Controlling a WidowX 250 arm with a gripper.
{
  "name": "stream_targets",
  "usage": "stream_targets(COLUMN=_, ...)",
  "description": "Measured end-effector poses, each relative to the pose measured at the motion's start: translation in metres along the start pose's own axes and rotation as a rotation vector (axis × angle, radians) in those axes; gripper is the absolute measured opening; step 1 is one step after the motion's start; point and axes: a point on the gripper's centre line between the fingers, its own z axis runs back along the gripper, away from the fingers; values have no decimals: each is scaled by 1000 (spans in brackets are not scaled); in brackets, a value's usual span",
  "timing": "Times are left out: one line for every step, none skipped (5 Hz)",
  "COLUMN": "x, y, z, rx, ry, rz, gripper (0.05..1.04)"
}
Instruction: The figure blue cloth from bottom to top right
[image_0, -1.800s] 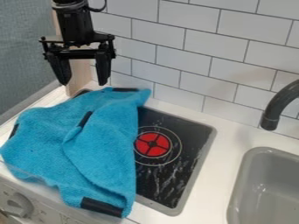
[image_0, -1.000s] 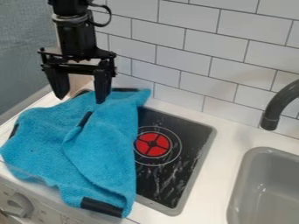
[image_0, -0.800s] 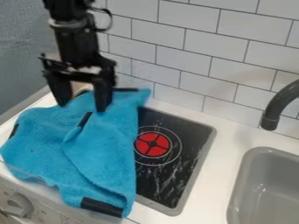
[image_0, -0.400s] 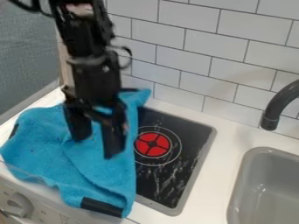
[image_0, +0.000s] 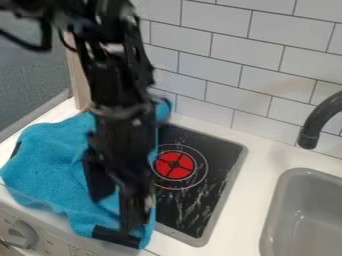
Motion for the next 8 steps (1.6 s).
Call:
stream_targets(x=3, y=-13, z=-11, rx=-48, ry=0, rz=-73, gripper=999)
stream_targets(x=8, y=-18, z=-22, rx=-47, ry=20, rz=-93, gripper=999)
stream_targets(x=10, y=-16, z=-32, rx=-45, ry=43, rz=-69, gripper=999)
stream_targets(x=16, y=-13, z=-38, rx=-44, ry=51, rz=-51, gripper=999)
stream_targets(x=20, y=-10, z=-41, rx=-39, ry=53, rz=-43, gripper=934)
stream_targets(x=23, y=-10, z=-42, rx=-36, ry=38, rz=-28, gripper=653)
stream_targets(x=23, y=-9, z=-42, rx=-32, ry=37, rz=-20, gripper=427)
stream_targets(x=24, y=-8, z=-42, rx=-27, ry=37, rz=-17, gripper=276)
